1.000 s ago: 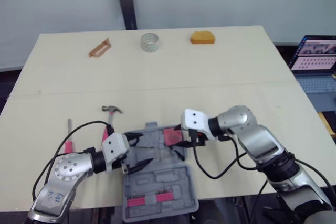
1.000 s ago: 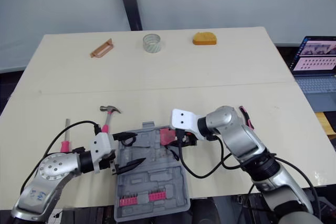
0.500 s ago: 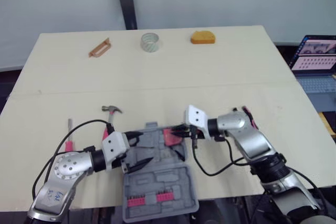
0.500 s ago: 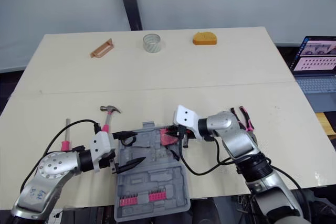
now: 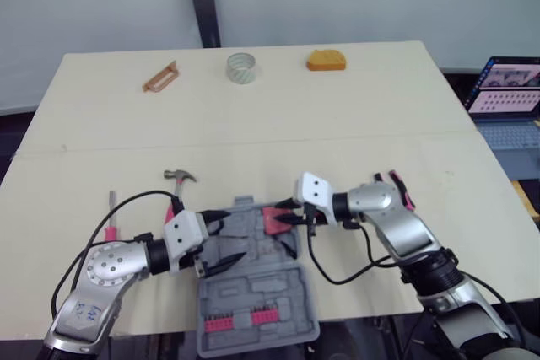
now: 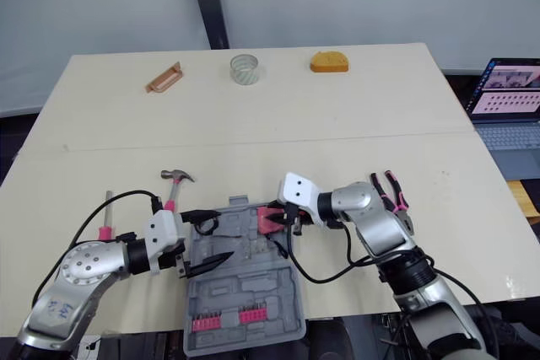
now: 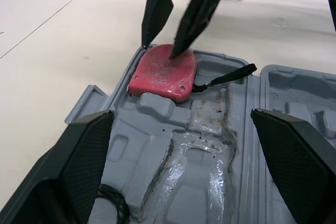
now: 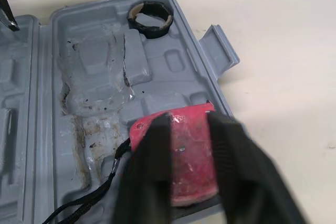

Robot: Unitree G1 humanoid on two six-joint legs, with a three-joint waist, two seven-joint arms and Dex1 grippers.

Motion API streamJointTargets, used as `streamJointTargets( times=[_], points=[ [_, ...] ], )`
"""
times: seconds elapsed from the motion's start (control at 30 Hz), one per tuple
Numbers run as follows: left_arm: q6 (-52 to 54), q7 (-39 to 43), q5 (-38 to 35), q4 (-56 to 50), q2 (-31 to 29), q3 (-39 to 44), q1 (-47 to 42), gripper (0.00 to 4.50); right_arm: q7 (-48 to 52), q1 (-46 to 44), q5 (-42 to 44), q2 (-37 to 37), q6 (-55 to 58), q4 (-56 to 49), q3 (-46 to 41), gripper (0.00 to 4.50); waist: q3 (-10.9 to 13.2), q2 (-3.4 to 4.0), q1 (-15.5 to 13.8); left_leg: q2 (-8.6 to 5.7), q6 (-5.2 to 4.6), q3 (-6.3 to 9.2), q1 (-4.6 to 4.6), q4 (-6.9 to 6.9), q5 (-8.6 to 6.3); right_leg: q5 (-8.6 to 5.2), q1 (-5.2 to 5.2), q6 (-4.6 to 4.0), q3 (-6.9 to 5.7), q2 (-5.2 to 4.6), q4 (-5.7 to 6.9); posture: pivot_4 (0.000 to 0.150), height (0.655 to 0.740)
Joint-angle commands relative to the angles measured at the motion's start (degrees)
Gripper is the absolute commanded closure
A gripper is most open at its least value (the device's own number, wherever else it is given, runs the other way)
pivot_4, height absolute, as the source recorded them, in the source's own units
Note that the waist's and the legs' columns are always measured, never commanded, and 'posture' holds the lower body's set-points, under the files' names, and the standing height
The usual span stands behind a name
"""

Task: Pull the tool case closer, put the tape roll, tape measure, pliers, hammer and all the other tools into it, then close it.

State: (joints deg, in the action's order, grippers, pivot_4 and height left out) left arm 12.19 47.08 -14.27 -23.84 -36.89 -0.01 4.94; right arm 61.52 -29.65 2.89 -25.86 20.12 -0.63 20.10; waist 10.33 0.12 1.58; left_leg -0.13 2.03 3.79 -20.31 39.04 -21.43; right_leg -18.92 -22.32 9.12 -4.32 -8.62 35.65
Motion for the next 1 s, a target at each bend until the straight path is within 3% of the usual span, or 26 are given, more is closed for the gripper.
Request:
streamJointTargets(
  times=[0.03,0.2,0.33,1.0],
  points=[
    [-0.7,0.11,-0.73,-0.61,-0.09,0.61,-0.39,0.0,-0.79,-0.08,0.98,0.29,-0.51,-1.69,-0.64,1.12,0.0,0.0,0.01,0.0,0.0,0.0,0.0,0.0,0.0,0.0,0.0,0.0,0.0,0.0,0.0,0.15,0.74],
    [-0.54,-0.07,-0.72,-0.66,0.06,0.5,-0.39,0.0,-1.0,-0.35,1.27,0.51,-0.27,-1.77,-0.77,1.12,0.0,0.0,0.0,0.0,0.0,0.0,0.0,0.0,0.0,0.0,0.0,0.0,0.0,0.0,0.0,0.15,0.74],
    [-0.45,-0.22,-0.73,-0.82,0.16,0.48,-0.27,0.0,-1.2,-0.44,1.3,0.62,-0.19,-1.51,-0.71,2.43,0.0,0.0,0.01,0.0,0.0,0.0,0.0,0.0,0.0,0.0,0.0,0.0,0.0,0.0,0.0,0.15,0.74],
    [-0.52,-0.64,-0.6,-0.52,0.3,0.19,-0.37,0.0,-0.17,0.73,1.31,0.92,-3.71,3.66,0.11,2.43,0.0,0.0,0.03,0.0,0.0,0.0,0.0,0.0,0.0,0.0,0.0,0.0,0.0,0.0,0.01,0.15,0.74]
  ],
)
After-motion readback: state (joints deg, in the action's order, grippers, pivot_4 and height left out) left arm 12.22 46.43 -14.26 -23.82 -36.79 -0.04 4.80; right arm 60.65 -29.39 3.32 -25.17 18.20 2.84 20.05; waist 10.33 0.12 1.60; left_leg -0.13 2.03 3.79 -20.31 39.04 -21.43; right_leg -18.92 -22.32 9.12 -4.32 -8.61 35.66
